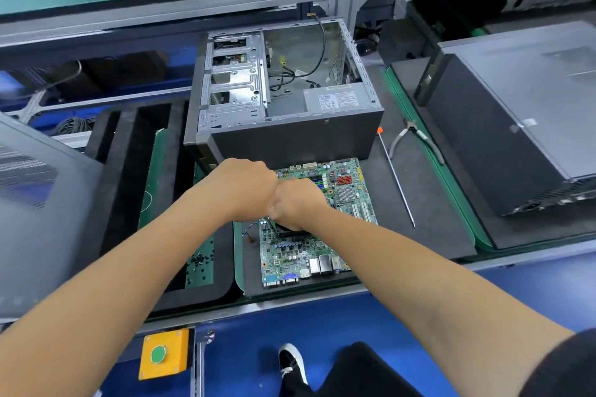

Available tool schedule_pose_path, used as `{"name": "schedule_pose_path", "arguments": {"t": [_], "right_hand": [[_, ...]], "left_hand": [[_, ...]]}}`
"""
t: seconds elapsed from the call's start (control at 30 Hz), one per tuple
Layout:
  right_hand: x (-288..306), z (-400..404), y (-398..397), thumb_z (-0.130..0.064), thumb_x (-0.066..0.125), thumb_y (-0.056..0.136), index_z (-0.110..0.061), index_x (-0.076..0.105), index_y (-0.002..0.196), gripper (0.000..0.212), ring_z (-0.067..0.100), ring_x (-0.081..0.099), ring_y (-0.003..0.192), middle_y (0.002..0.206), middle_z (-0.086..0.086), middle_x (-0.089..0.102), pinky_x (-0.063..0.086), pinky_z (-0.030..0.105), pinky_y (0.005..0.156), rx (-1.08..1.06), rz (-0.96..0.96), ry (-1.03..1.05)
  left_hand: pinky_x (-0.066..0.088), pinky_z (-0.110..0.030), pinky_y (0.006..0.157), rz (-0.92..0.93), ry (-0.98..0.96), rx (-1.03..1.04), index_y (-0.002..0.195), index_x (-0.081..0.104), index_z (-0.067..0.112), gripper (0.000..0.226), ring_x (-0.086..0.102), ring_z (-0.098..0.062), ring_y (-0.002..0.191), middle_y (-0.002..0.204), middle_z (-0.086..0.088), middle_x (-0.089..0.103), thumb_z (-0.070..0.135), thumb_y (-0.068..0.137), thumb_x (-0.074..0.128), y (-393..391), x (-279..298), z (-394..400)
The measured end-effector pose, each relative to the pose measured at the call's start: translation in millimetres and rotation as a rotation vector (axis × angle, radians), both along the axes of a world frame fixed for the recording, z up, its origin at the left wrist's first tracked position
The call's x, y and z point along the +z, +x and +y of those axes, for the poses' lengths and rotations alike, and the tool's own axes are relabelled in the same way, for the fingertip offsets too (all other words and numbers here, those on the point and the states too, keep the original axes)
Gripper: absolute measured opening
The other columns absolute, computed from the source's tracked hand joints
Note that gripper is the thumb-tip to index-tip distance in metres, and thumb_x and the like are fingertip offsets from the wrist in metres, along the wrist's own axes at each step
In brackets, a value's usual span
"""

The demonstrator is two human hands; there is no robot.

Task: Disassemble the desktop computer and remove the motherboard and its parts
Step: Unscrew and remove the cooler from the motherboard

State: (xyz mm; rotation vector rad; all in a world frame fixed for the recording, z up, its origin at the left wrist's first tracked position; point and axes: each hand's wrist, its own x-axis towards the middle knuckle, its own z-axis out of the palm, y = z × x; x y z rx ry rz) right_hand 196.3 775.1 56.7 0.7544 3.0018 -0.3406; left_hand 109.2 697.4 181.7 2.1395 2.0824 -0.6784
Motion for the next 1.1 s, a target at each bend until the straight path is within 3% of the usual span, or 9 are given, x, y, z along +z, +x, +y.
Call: {"name": "schedule_pose_path", "arguments": {"t": [0.07,0.13,0.23,0.4,0.5,0.57,0.83,0.97,1.1], "right_hand": [[-1.4,-0.3,-0.3,-0.032,0.034,0.094,-0.02,0.042,0.07,0.028,0.02,0.045,0.057,0.064,-0.001,0.049,0.028,0.028,0.049,-0.003,0.011,0.017],[-1.9,-0.7,0.5,-0.032,0.033,0.095,-0.02,0.043,0.067,0.032,0.019,0.043,0.054,0.06,-0.002,0.045,0.026,0.029,0.049,0.0,0.033,0.033],[-0.8,-0.9,1.7,-0.03,0.035,0.094,-0.021,0.035,0.06,0.035,0.015,0.035,0.05,0.057,-0.002,0.039,0.023,0.028,0.047,0.001,0.035,0.04],[0.3,-2.0,1.6,-0.028,0.037,0.093,-0.019,0.036,0.056,0.038,0.017,0.035,0.05,0.054,-0.001,0.04,0.023,0.028,0.047,-0.017,0.03,0.01],[2.9,-1.1,1.3,-0.026,0.038,0.089,-0.02,0.039,0.056,0.033,0.019,0.04,0.053,0.056,-0.002,0.045,0.028,0.028,0.049,0.011,-0.008,0.01],[4.7,-1.2,2.5,-0.022,0.042,0.085,-0.02,0.036,0.055,0.03,0.019,0.041,0.053,0.056,-0.002,0.044,0.029,0.027,0.049,0.031,-0.032,0.011],[1.6,0.1,1.2,-0.028,0.033,0.094,-0.025,0.024,0.062,0.033,0.02,0.039,0.056,0.063,-0.002,0.041,0.027,0.029,0.052,0.014,0.024,-0.007],[0.2,0.1,1.7,-0.029,0.035,0.086,-0.022,0.036,0.059,0.028,0.02,0.045,0.053,0.058,-0.002,0.047,0.028,0.026,0.047,0.036,0.007,0.004],[-3.9,-0.5,0.0,-0.037,0.029,0.095,-0.02,0.037,0.058,0.042,0.019,0.042,0.051,0.056,-0.001,0.044,0.026,0.028,0.046,0.008,0.029,0.034]], "left_hand": [[0.041,-0.031,0.059,-0.11,-0.076,0.002,0.077,0.044,0.02,0.019,0.05,-0.017,0.065,0.081,0.002,0.049,0.029,0.088,0.056,-2.8,3.0,-4.6],[0.037,-0.031,0.057,-0.205,-0.108,-0.023,0.086,0.042,0.021,0.02,0.049,-0.017,0.07,0.092,0.003,0.044,0.011,0.081,0.058,-7.5,4.5,-8.1],[0.033,-0.031,0.056,-0.175,-0.016,-0.084,0.075,0.04,0.022,0.024,0.049,-0.02,0.07,0.082,0.006,0.039,0.003,0.074,0.055,-7.9,4.5,-7.1],[0.048,-0.037,0.062,-0.131,0.037,-0.146,0.07,0.053,0.012,0.005,0.052,-0.025,0.066,0.078,-0.001,0.049,0.008,0.07,0.056,-3.2,1.3,-3.6],[0.045,-0.035,0.054,-0.143,0.044,-0.122,0.056,0.041,0.013,0.025,0.046,-0.025,0.056,0.067,-0.007,0.048,0.013,0.074,0.058,-3.3,0.6,-1.9],[0.032,-0.031,0.047,-0.155,0.068,-0.134,0.05,0.032,0.015,0.041,0.035,-0.021,0.047,0.057,-0.005,0.037,0.02,0.081,0.058,-1.9,-1.0,-0.8],[0.027,-0.028,0.05,-0.018,0.093,0.057,0.062,0.029,0.017,0.037,0.035,-0.016,0.049,0.063,0.001,0.038,0.022,0.093,0.048,1.0,-3.9,0.7],[0.038,-0.032,0.056,-0.115,-0.041,0.005,0.077,0.046,0.018,0.03,0.048,-0.02,0.062,0.071,0.002,0.046,0.043,0.091,0.055,1.6,-3.7,-6.9],[0.033,-0.03,0.05,-0.106,-0.079,-0.07,0.084,0.041,0.018,0.022,0.046,-0.018,0.063,0.087,0.001,0.041,0.005,0.076,0.057,-5.2,2.2,-11.1]]}}
